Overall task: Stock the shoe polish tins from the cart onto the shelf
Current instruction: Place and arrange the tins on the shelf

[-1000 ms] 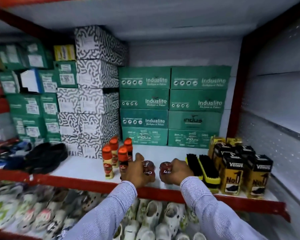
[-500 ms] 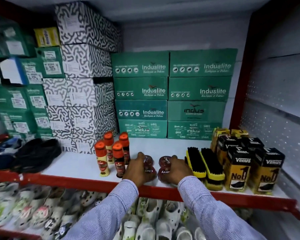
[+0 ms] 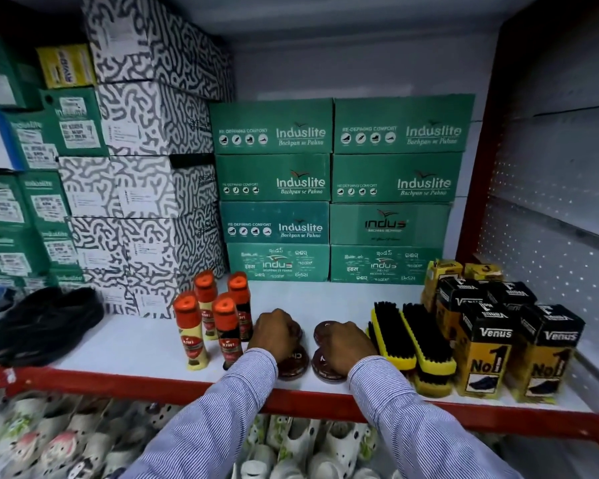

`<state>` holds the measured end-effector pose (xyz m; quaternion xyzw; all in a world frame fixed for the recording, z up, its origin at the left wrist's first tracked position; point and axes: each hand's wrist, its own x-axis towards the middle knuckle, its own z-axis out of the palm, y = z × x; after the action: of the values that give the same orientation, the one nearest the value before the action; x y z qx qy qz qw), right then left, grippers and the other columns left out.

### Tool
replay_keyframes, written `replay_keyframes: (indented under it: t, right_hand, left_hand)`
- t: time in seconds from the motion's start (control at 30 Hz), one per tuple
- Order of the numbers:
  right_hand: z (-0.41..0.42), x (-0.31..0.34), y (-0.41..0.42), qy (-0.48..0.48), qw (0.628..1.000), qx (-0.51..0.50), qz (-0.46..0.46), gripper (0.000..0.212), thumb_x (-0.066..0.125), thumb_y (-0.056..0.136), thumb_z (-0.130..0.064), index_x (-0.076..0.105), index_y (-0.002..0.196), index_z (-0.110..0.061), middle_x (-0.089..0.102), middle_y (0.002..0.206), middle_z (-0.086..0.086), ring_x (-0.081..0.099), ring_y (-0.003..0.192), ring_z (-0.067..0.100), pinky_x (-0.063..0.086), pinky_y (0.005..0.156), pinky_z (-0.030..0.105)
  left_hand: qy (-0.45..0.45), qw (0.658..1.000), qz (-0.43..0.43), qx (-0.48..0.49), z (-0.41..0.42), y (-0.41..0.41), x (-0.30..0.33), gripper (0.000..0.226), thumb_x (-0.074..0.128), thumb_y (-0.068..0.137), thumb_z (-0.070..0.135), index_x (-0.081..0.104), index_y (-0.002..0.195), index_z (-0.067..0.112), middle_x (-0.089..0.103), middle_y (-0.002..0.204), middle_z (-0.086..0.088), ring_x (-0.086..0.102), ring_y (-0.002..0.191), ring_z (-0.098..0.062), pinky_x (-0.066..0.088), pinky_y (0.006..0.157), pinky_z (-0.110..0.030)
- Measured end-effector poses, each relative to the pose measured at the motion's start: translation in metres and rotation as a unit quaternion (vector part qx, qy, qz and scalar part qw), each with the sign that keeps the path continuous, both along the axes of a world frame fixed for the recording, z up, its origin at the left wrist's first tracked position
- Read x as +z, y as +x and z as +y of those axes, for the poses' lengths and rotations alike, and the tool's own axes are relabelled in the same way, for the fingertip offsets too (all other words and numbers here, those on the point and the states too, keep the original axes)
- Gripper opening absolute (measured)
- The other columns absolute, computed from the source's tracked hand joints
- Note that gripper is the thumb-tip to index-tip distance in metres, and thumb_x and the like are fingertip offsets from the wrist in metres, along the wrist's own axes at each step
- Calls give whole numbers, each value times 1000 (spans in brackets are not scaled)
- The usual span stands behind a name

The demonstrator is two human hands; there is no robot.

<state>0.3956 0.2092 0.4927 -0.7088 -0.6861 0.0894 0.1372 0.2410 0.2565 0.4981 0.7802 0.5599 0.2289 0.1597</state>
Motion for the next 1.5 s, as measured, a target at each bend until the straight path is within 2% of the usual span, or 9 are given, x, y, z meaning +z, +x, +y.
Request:
replay_keyframes:
  t: [0.13, 0.23, 0.37, 0.57, 0.77, 0.97, 1.1, 1.33, 1.5]
  right_hand:
    - [7, -5, 3, 7, 1000, 2, 6, 32, 44, 65, -27, 64, 87, -14, 72, 102, 14, 64, 97, 39, 41, 70, 31]
    - [10, -7, 3, 6, 1000, -8, 16, 31, 42, 62, -27, 61, 83, -15, 71, 102, 14, 63, 97, 38, 38, 70, 29]
    - [8, -4, 1, 6, 1000, -7, 14, 12, 45, 62, -27, 48, 73, -23, 70, 101, 16, 63, 97, 39, 35, 69, 30]
    - [6, -2, -1, 9, 1000, -8, 15, 24, 49, 63, -25, 62, 83, -21, 72, 103, 15, 66, 97, 38, 47, 74, 32]
    - [1, 4, -2, 2, 1000, -10, 25, 34, 56, 70, -21, 69, 101, -17, 71, 110, 13, 65, 102, 36, 52, 80, 33]
    - [-17, 12, -2, 35, 999, 1, 18, 29, 50, 69, -24, 66, 92, -15, 70, 98, 17, 64, 94, 40, 50, 72, 33]
    - [-30, 9, -9, 45, 999, -13, 25, 13, 54, 79, -20, 61, 89, -15, 65, 106, 18, 62, 100, 39, 38, 69, 29]
    - [-37, -2, -14, 22, 999, 0, 27, 44, 39, 68, -29, 72, 94, -15, 68, 104, 19, 65, 97, 38, 36, 69, 27]
    - [-47, 3, -16, 28, 999, 14, 17, 28, 50, 82, -18, 77, 92, -17, 67, 107, 17, 64, 100, 37, 42, 73, 29]
  left_hand:
    - [-3, 1000, -18, 1, 6, 2, -1, 30, 60, 80, 29, 80, 98, 16, 74, 107, -20, 66, 107, -40, 56, 90, -36]
    - [-2, 1000, -27, 2, 6, 6, -1, 23, 64, 84, 23, 80, 100, 16, 75, 109, -19, 66, 109, -38, 55, 90, -35]
    - [-4, 999, -41, 3, 7, 11, -2, 24, 64, 84, 22, 79, 101, 12, 76, 108, -20, 66, 109, -38, 55, 88, -35]
    - [8, 999, -43, -6, 4, 11, -1, 24, 63, 87, 20, 79, 102, 10, 74, 110, -23, 66, 110, -39, 55, 92, -38]
    - [18, 998, -55, -35, -1, 6, 0, 25, 62, 86, 16, 81, 102, 21, 78, 108, -14, 68, 109, -33, 54, 92, -31]
    - [85, 995, -37, -33, -19, -7, 4, 18, 68, 85, 22, 74, 74, 9, 75, 78, -16, 66, 73, -28, 43, 66, -26]
    - [74, 996, -5, -56, -33, -15, -1, 18, 71, 76, 24, 78, 85, 10, 77, 82, -15, 71, 80, -29, 44, 67, -22]
    - [40, 996, -3, -81, -38, -20, -8, 23, 71, 72, 36, 82, 89, 23, 79, 91, -9, 73, 88, -23, 59, 78, -32]
    - [36, 996, -2, -82, -43, -20, -6, 22, 74, 74, 36, 82, 94, 29, 81, 98, -6, 73, 92, -23, 59, 86, -33]
